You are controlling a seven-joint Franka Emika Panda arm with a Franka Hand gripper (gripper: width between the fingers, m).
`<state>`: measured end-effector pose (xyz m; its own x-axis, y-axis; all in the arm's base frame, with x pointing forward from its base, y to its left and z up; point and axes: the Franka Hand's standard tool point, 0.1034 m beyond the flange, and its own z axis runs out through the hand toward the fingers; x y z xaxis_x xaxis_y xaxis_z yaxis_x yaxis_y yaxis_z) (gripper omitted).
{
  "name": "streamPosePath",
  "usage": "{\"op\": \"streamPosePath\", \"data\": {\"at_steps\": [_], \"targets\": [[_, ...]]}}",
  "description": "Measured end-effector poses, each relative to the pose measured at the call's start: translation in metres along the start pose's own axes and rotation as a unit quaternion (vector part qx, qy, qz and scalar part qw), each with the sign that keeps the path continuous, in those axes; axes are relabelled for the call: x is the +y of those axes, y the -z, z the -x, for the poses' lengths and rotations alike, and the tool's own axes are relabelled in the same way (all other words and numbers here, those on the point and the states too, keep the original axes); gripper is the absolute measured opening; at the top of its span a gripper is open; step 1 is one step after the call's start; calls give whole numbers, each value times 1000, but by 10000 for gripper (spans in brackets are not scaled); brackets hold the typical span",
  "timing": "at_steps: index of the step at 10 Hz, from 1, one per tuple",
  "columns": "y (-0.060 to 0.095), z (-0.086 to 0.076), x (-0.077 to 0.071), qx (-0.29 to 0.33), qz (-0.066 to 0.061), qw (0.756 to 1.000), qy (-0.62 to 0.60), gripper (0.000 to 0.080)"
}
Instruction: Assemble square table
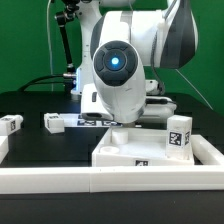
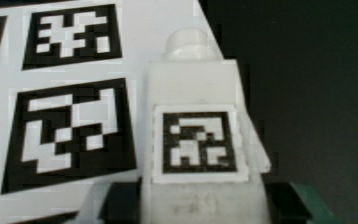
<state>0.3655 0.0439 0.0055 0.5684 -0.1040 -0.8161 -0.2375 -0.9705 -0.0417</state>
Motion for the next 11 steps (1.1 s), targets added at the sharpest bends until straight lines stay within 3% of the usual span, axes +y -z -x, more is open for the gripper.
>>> {"op": "streamPosePath", "data": {"at_steps": [1,2,4,6,9,11], "targets": [[7,1,3,3,0,1000,5,288],[22,5,9,0,12,1000,26,288],[59,13,17,4,2,999,37,290],[84,20,21,21,-9,999,38,290],[82,11,22,51,-7,998,37,290],[85,4,32,130,-6,990,52,290]]}}
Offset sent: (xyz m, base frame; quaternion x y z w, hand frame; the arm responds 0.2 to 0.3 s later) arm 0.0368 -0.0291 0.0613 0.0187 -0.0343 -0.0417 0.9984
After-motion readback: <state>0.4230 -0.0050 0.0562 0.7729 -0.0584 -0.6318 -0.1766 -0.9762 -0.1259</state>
